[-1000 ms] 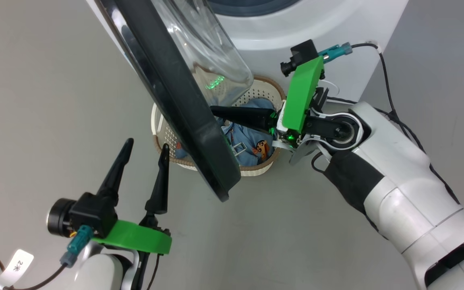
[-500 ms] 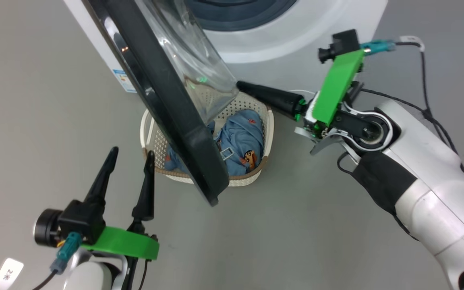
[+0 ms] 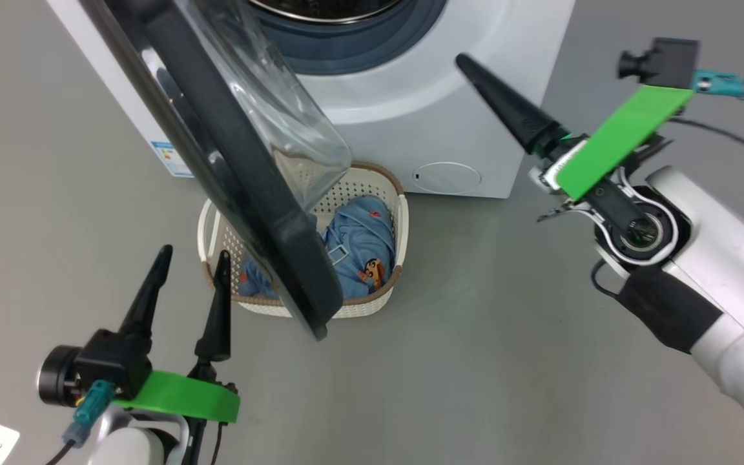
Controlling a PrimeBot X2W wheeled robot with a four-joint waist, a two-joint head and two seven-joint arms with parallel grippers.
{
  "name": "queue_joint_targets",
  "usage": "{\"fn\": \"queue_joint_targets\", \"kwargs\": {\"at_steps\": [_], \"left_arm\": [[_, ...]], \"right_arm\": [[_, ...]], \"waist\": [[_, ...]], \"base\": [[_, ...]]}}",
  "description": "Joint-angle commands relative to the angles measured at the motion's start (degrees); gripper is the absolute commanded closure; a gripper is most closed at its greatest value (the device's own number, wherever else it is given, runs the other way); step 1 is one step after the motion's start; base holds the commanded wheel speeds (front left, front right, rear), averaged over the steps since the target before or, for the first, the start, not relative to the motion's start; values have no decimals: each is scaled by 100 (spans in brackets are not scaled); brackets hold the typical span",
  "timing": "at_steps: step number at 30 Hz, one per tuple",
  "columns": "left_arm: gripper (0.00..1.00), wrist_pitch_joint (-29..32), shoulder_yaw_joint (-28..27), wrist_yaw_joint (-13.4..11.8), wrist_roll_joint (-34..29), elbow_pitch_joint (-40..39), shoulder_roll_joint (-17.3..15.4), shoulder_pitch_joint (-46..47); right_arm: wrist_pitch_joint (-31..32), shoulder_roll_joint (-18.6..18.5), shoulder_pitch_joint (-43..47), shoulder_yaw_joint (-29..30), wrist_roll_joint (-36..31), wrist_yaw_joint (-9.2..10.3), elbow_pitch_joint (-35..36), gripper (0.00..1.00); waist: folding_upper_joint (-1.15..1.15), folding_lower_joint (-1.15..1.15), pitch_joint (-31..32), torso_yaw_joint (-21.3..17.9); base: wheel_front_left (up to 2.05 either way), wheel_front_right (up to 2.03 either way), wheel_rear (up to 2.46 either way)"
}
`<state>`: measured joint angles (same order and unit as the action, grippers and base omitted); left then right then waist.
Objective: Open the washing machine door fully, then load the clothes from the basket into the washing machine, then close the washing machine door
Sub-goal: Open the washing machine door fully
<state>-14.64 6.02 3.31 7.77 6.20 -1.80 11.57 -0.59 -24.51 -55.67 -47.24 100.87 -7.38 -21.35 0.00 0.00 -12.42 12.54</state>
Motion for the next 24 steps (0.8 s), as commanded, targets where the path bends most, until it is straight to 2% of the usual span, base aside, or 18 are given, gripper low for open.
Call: {"fn": "queue_joint_targets", "kwargs": {"at_steps": [1,6,12,24], "left_arm": [[0,-36,-221,10,-27,-168,-108,-17],[0,-36,-291,18,32,-194,-108,-57],[0,-36,-380,39,-30,-206,-108,-106],[0,-36,-601,32,-135,-284,-108,-373]], "right_arm": [[-277,-47,169,-18,-232,-11,267,0],[-1180,-358,360,-94,-1132,-11,568,0],[-1425,-425,781,208,-2381,-11,514,0],[-1440,388,2729,2330,-5145,-11,942,0]], "waist": [[0,0,41,-53],[0,0,115,-147],[0,0,194,-250],[0,0,418,-495]], "base": [[0,0,0],[0,0,0],[0,0,0],[0,0,0]]}}
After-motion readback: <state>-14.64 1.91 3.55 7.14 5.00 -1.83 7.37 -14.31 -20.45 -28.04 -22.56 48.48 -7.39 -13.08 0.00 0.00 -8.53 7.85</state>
